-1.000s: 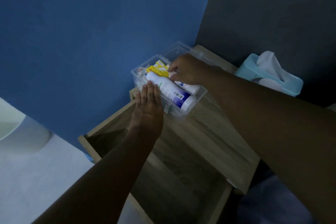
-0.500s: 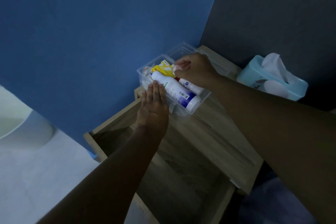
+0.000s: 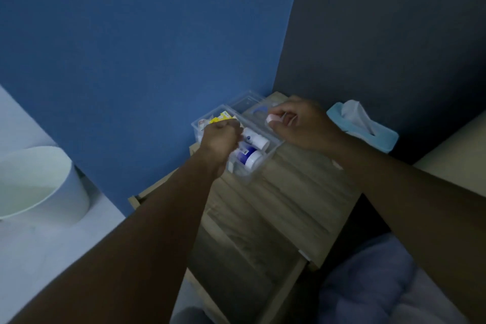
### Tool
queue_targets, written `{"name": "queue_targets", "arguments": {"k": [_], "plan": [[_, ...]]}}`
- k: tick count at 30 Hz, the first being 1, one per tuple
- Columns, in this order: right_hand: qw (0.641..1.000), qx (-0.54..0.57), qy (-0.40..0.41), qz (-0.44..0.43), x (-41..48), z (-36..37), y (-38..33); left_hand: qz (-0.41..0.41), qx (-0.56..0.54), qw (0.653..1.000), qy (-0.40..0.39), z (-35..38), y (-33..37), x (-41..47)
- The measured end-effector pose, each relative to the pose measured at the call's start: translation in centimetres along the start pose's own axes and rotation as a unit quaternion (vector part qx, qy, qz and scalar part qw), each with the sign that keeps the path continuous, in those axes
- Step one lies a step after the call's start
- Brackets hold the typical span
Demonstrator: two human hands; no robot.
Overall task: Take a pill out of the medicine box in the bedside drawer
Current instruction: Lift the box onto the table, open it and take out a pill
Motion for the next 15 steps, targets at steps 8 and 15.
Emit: {"name": "queue_targets", "arguments": {"k": [8, 15], "plan": [[0.998, -0.029, 0.007, -0.062, -5.9, -2.4, -3.9, -0.019, -0.243, 0.945, -0.22, 9.7, -0.6, -5.3], [0.997, -0.012, 0.002, -0.075, -8.2, -3.8, -4.9, 0.004, -0.29, 0.929, -0.229, 12.2, -0.8, -7.7]]}}
Point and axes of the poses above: each hand's wrist, its own x-axis towards the middle knuckle, its own z-axis out of the palm, y = z × x, the point moved 10 cm from there along x, towards the middle knuckle, and after that the axes turned 15 degrees about -y, right-handed, at the moved point
